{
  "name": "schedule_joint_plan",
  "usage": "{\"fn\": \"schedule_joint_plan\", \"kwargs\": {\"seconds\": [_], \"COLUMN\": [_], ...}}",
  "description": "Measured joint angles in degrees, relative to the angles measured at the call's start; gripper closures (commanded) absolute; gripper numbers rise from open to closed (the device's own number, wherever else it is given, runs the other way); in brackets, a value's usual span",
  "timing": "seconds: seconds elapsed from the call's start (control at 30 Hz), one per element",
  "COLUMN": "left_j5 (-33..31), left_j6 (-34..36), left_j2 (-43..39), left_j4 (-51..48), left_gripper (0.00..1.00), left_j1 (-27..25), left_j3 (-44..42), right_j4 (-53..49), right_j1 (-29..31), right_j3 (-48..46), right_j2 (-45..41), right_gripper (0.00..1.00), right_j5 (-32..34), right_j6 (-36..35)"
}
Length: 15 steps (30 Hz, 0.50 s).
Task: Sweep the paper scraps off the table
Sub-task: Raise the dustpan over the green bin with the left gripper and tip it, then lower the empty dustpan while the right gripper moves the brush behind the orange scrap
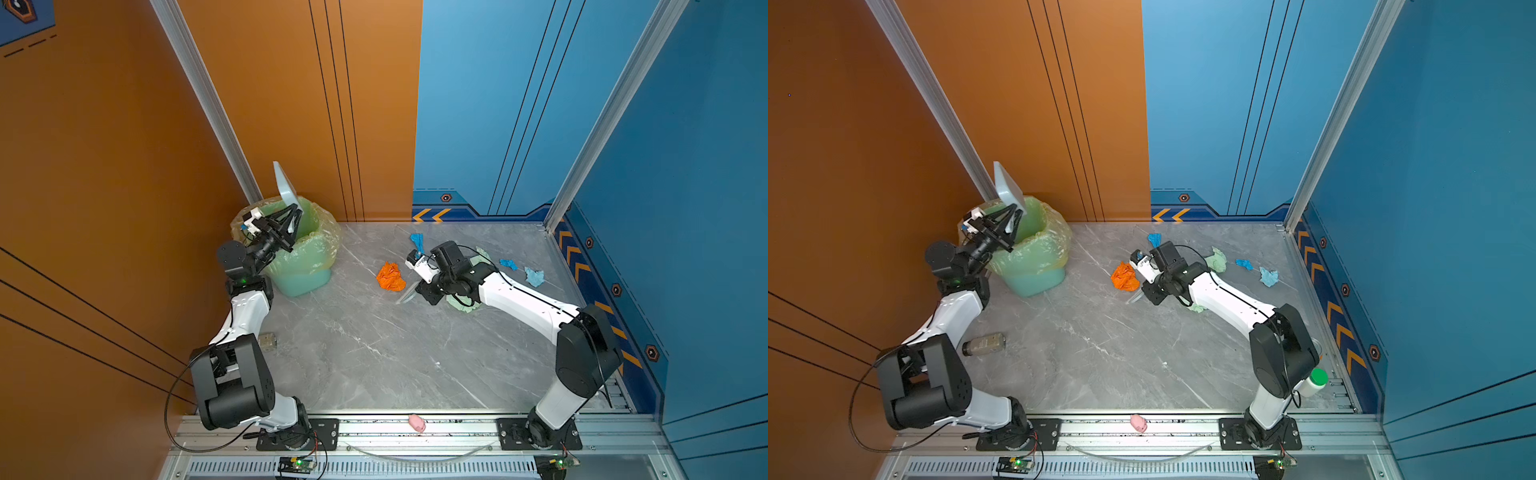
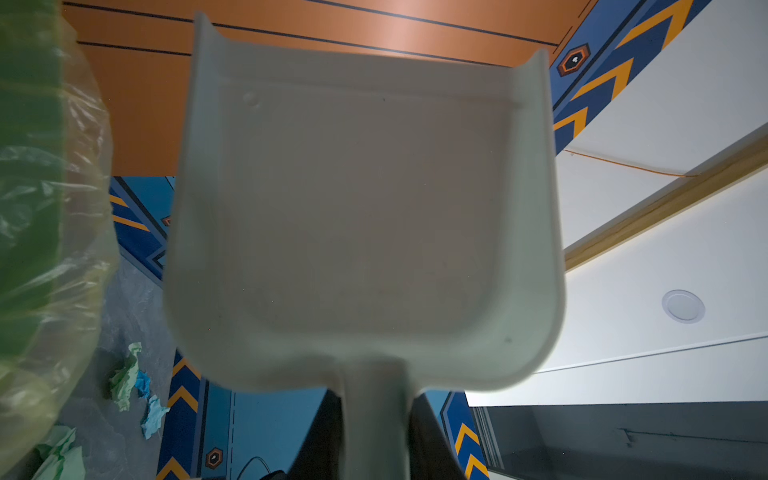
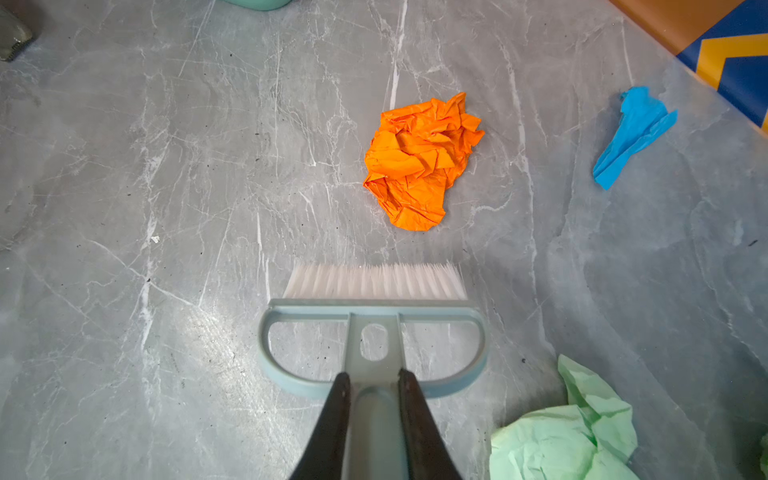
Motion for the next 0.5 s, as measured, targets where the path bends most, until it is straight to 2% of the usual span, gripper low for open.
{"fn": "schedule_joint_plan", "kwargs": {"seconds": [0.33, 0.5], "left_j5": [-0.11, 0.79], "left_j6": [-1.62, 3.67], "left_j2": [0.00, -1.46], "left_j4": [2.49, -3.02], "left_gripper": [1.00, 1.00], "left_j1": [0.02, -0.26], "left_j3": [0.00, 0.57], "right_j4": [0.00, 0.02], "right_j1": [0.00, 0.00], "right_j3": [-0.11, -0.11], "right_j2": [-0.02, -0.02], "right_gripper": [1.00, 1.00], "right_j5": [0.02, 0.22], "right_j6": [0.02, 0.04]}}
